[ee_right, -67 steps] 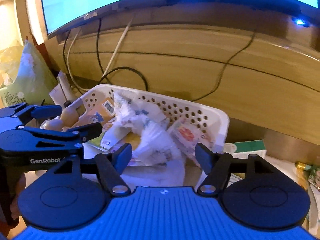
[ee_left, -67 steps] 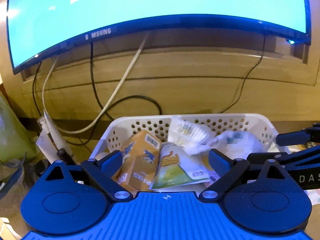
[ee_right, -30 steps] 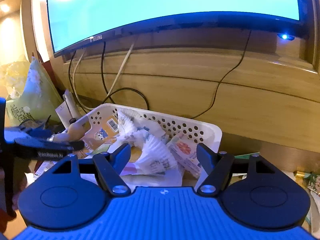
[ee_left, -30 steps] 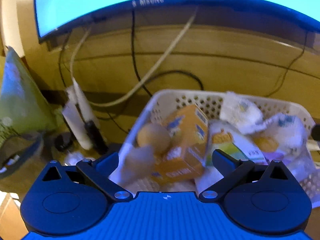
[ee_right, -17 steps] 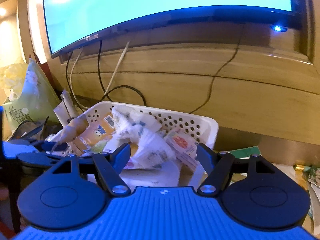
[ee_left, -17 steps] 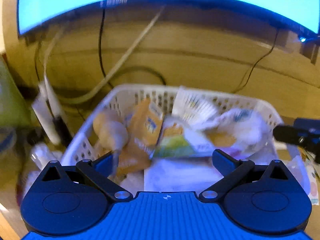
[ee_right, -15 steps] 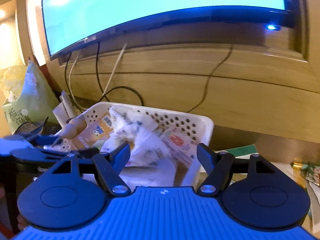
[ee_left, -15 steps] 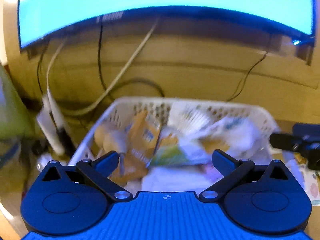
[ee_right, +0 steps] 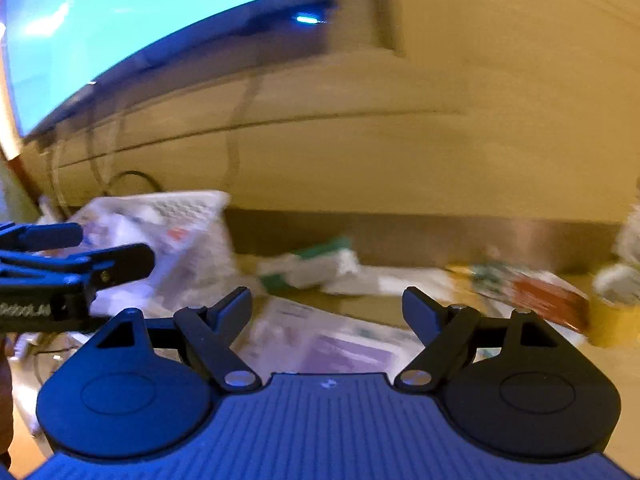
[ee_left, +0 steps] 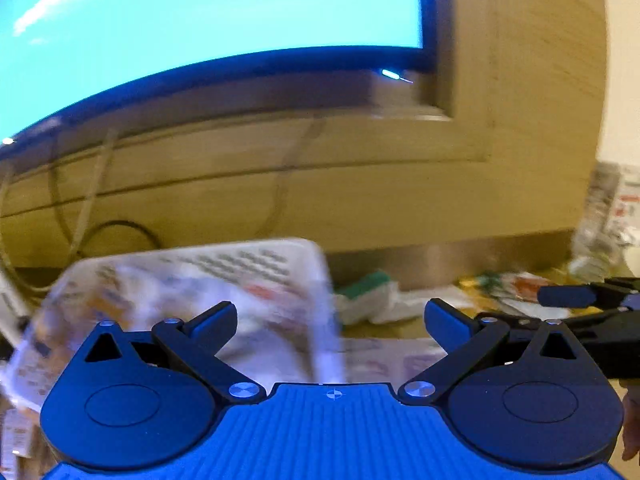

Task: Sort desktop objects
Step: 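Move both open tools back from the basket toward the desk items, then grasp the purple-labelled Titanfine wipes pack with the right tool while the left tool grasps it too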

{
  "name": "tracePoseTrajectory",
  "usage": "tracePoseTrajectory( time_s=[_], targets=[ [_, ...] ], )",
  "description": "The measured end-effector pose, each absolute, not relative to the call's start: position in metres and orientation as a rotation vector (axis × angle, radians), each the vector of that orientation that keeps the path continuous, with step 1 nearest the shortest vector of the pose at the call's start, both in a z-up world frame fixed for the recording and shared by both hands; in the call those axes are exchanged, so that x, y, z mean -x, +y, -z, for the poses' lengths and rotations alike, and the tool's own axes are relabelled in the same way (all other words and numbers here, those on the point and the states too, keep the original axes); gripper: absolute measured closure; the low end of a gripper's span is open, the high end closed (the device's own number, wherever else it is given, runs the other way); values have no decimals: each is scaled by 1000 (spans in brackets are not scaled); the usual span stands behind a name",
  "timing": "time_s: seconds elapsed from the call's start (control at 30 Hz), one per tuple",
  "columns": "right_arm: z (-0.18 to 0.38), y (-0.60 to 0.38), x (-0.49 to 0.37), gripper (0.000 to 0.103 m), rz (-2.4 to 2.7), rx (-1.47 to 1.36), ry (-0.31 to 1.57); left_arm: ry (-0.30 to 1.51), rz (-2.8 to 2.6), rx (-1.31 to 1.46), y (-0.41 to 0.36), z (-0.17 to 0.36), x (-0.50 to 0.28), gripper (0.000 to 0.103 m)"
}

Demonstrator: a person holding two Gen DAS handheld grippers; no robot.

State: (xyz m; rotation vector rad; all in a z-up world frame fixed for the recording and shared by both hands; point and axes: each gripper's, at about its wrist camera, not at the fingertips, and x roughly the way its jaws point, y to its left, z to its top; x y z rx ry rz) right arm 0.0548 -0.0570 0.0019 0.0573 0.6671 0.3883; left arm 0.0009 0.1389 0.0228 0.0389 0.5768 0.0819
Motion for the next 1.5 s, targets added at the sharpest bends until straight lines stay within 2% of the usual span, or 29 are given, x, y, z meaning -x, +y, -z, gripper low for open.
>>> tracePoseTrajectory(
  time_s=[0.23,0.5,0.73,1.1,1.13,1.2,1.23,1.27,1.3,1.4,1.5],
  targets=[
    [36,-109,-55,18,-323,-43,748,678,4,-114,75,27,-2,0],
    [83,-133,-68,18,-374,-108,875,779,-32,-148,46,78,2,0],
    [123,-130,-74,18,-407,-222,965,828,-116,-102,68,82,13,0],
    [133,-110,-84,17,-459,-300,902,861,-160,-61,79,95,17,0],
    [133,-107,-86,20,-451,-290,893,862,-164,-63,78,96,17,0],
    [131,-103,-89,52,-419,-266,878,868,-169,-65,79,99,18,0],
    [130,-105,-91,57,-422,-281,870,870,-172,-64,79,100,18,0],
    [128,-108,-93,70,-417,-301,866,873,-173,-63,80,101,19,0],
    [126,-112,-95,79,-419,-316,861,874,-175,-62,81,102,19,0],
    [121,-123,-96,86,-444,-346,854,884,-181,-55,84,107,16,0],
    [120,-131,-92,87,-442,-355,853,886,-189,-42,87,110,11,0]
  ],
)
